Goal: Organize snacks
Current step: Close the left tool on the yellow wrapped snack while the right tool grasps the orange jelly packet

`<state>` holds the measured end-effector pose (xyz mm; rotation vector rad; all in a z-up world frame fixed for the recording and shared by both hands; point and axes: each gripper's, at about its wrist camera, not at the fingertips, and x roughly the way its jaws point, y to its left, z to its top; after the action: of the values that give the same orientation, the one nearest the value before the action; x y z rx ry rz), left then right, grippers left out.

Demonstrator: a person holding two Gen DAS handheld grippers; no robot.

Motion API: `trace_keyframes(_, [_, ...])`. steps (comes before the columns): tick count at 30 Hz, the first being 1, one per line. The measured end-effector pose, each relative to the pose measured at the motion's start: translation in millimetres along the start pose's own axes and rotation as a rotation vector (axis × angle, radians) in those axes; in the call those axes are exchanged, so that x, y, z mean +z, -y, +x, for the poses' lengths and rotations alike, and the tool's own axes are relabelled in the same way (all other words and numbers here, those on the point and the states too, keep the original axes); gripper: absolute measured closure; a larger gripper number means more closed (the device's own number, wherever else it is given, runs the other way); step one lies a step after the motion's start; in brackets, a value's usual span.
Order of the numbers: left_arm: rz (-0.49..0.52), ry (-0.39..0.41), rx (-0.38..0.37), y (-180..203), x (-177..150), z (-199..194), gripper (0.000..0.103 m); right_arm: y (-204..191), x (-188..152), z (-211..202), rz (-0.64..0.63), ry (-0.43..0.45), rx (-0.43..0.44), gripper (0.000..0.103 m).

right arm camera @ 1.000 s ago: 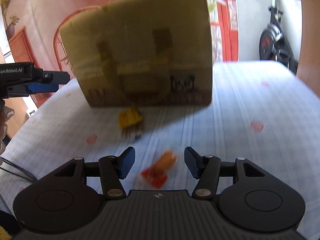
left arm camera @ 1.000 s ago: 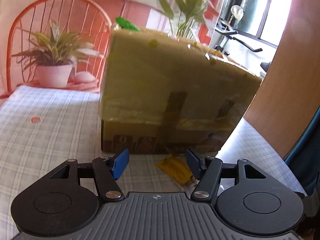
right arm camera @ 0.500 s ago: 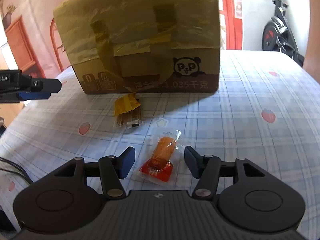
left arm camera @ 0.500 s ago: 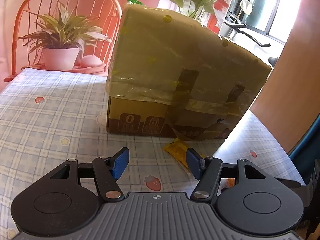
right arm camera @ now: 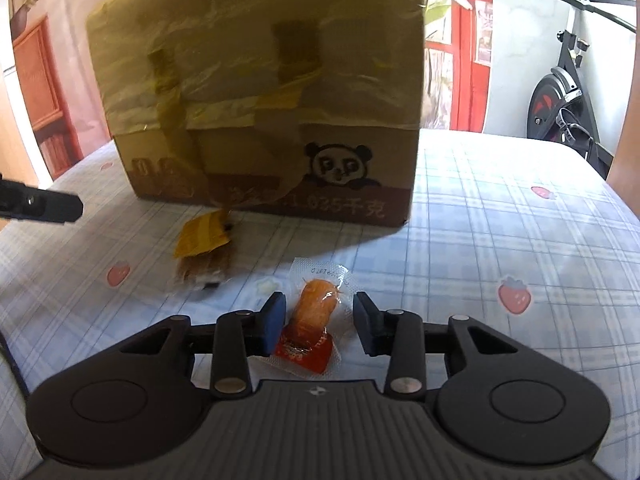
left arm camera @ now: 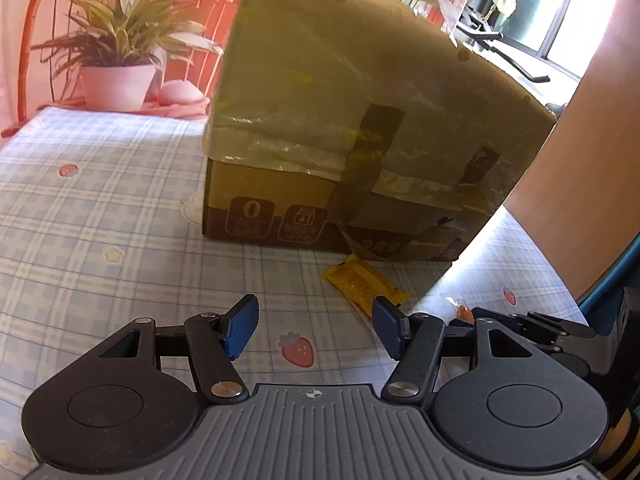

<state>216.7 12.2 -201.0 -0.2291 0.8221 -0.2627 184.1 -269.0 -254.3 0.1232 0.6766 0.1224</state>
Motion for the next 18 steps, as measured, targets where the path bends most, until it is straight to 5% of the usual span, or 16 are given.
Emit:
trace_keyframes(10, [-0.036,-0.054,-0.027,27.6,13.2,43.7,0.038,-2.7,-4.6,-1.3,-0.016,0.032,-0.013,0.063])
trace_keyframes(18, [-0.045,-0.089,0.056,48.7,18.9,81.8,0.038,-1.5,-5.3,-1.5,-0.016,0.037,-0.009,0.063])
